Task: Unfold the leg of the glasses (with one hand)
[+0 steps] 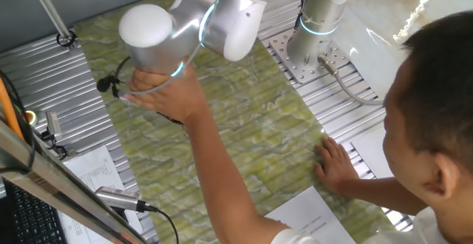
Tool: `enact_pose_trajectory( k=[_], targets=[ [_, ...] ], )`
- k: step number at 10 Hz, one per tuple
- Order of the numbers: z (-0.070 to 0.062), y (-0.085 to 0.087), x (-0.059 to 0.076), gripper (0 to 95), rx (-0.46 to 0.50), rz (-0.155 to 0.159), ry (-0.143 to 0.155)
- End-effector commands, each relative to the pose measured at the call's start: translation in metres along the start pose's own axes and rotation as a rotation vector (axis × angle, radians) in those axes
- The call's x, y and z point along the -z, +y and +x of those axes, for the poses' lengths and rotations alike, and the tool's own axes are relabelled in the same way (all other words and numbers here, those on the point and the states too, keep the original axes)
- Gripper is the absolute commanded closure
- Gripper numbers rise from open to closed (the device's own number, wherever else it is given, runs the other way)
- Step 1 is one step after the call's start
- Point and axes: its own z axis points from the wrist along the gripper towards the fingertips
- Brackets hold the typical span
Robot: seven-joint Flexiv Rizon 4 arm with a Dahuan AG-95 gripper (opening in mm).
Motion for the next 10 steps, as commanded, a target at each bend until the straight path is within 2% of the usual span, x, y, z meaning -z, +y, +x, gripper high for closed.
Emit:
enact_pose_trajectory(
  k=[1,3,5,6,7,10],
  targets=[
    [-0.004,0.005,-0.003,95.0,0.066,-0.004,-0.007],
    [-0.005,0.006,-0.008,95.0,0.135,0.005,-0.039],
    [-0.005,0.005,-0.021,95.0,0.181,0.006,-0.051],
    [-0.005,0.004,-0.025,95.0,0.195,0.004,-0.053],
    [-0.008,0.007,-0.028,95.0,0.186,-0.012,-0.038],
    [-0.016,0.013,-0.031,95.0,0.184,-0.008,-0.024]
  ],
)
